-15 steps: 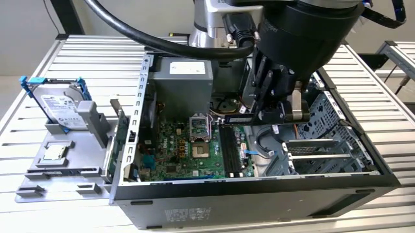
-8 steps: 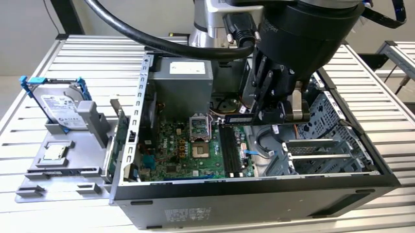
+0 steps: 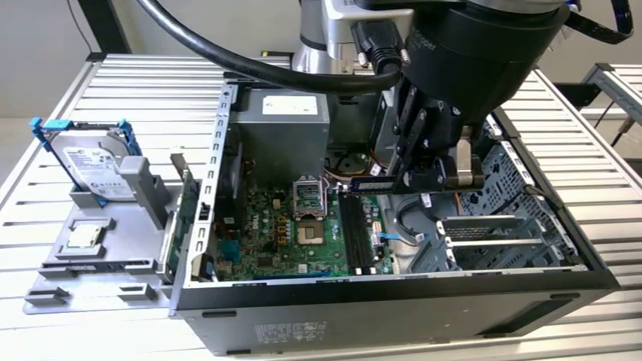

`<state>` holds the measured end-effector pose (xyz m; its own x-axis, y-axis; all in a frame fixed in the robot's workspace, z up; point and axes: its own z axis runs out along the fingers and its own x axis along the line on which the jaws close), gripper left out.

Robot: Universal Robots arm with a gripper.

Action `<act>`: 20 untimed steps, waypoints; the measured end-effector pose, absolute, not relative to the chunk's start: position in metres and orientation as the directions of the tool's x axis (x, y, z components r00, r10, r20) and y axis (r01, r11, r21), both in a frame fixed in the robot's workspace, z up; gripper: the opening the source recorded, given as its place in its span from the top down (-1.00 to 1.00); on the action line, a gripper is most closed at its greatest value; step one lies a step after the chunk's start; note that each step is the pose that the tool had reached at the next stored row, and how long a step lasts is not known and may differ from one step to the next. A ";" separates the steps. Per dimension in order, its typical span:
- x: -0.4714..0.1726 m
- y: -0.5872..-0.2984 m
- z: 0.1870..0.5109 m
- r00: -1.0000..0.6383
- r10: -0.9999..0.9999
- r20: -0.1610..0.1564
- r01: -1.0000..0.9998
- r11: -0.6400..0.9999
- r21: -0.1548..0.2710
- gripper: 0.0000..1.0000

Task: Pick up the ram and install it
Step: 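Pick up the ram and move it above insertion slot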

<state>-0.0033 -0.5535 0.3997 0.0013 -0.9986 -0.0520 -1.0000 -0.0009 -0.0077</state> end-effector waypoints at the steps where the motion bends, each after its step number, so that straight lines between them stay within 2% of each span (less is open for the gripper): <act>1: -0.003 -0.553 0.400 0.001 -0.999 -0.052 -1.000 -0.001 -0.008 1.00; 9: -0.003 -0.549 0.400 0.001 -0.999 -0.052 -1.000 -0.001 -0.008 1.00; 20: -0.001 -0.519 0.400 0.001 -0.999 -0.052 -1.000 -0.001 -0.008 1.00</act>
<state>-0.0009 -0.5193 0.3997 0.0012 -0.9986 -0.0520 -1.0000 -0.0008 -0.0077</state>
